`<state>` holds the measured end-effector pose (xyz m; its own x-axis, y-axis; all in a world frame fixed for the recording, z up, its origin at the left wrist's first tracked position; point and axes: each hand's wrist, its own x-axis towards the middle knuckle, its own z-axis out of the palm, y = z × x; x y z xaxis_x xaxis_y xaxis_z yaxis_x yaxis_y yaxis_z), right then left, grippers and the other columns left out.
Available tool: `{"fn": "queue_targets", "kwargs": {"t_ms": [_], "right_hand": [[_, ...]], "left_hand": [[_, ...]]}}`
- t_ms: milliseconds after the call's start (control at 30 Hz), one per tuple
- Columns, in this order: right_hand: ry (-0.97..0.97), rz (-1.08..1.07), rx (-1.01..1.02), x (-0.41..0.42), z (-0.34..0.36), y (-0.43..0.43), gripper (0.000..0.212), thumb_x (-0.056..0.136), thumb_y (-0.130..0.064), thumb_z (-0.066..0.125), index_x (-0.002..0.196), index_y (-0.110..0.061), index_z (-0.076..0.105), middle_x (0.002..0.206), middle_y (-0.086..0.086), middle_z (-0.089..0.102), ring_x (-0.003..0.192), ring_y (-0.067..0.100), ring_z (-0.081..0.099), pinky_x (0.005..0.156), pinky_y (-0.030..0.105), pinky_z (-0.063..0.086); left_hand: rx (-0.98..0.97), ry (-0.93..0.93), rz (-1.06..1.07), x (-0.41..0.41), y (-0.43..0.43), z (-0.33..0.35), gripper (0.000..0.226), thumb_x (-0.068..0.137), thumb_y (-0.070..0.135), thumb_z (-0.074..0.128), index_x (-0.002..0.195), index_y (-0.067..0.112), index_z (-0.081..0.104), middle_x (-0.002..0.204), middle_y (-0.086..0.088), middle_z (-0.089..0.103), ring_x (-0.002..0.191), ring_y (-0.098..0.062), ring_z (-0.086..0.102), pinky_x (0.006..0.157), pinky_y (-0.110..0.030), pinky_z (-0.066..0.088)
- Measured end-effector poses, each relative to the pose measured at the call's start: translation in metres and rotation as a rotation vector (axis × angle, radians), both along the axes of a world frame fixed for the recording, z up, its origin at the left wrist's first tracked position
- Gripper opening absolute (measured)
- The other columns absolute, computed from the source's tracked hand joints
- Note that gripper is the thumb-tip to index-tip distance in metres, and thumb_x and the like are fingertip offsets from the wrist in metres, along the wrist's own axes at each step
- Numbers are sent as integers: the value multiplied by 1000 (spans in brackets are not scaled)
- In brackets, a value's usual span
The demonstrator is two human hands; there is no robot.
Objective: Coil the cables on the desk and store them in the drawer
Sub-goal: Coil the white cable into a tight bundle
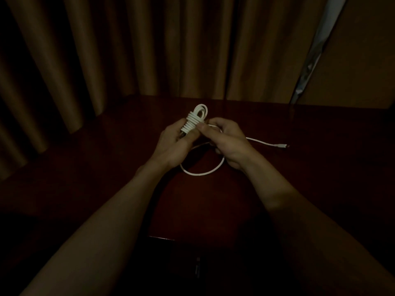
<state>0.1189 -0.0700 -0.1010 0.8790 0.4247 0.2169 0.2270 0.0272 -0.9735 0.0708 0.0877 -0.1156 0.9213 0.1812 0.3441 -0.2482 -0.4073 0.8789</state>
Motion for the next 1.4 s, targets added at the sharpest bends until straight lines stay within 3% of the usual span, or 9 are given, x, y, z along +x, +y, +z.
{"fn": "queue_targets", "kwargs": {"t_ms": [167,333,633,833,967,1067,1200,1300,1400], "right_hand": [[5,-42,16,-2,2,-3,28,95,-14,72,111,9,66,69,-3,68,54,-3,64,50,10,45],[-31,-125,-38,0,0,7,29,90,-28,80,101,-3,73,95,16,78,93,29,76,87,44,60],[-12,-157,-13,-14,-6,31,37,92,-31,77,83,5,74,86,24,75,88,43,72,79,56,58],[21,-216,21,-10,-3,31,25,97,-23,72,79,-5,71,84,20,75,78,29,74,76,46,60],[-4,-171,-30,-5,-3,17,29,101,-23,65,92,4,67,55,-2,51,42,1,44,42,16,36],[31,-92,-46,-6,-1,9,25,103,-17,62,101,7,68,54,-9,55,40,-2,44,39,11,30],[90,4,-106,-2,4,2,25,104,-21,59,114,-1,70,75,2,57,46,0,40,39,16,27],[98,21,-97,-2,4,2,38,102,-29,63,117,5,68,83,10,54,49,2,38,39,17,26],[40,-41,-82,-6,2,6,44,101,-30,66,105,14,65,60,-3,54,41,-2,43,39,15,30]], "left_hand": [[86,2,12,-1,-2,-2,28,102,45,55,116,25,67,105,6,75,97,-10,72,90,-43,59],[152,-87,108,2,-2,-4,21,106,36,55,109,17,64,94,4,72,82,-9,70,74,-32,58],[285,-188,251,7,-1,-7,12,100,22,60,105,13,67,76,12,65,66,2,63,55,-6,40],[277,-171,217,1,-3,-3,24,99,32,64,114,14,70,85,8,72,73,-2,67,60,-11,46],[-101,-90,38,2,0,1,14,95,22,63,92,11,71,82,-2,71,74,-11,67,68,-29,52],[-223,-51,-24,4,4,2,9,100,9,64,106,10,71,95,-5,76,85,-13,73,78,-28,57],[-201,-16,-107,6,8,-2,40,101,8,64,140,9,59,119,-9,74,107,-19,74,89,-31,59],[-71,-111,-113,5,6,-2,31,102,6,63,133,6,65,117,-7,75,108,-18,73,87,-30,58],[74,-226,10,2,-1,-2,31,98,9,68,129,10,70,111,2,78,102,-9,75,86,-31,61]]}}
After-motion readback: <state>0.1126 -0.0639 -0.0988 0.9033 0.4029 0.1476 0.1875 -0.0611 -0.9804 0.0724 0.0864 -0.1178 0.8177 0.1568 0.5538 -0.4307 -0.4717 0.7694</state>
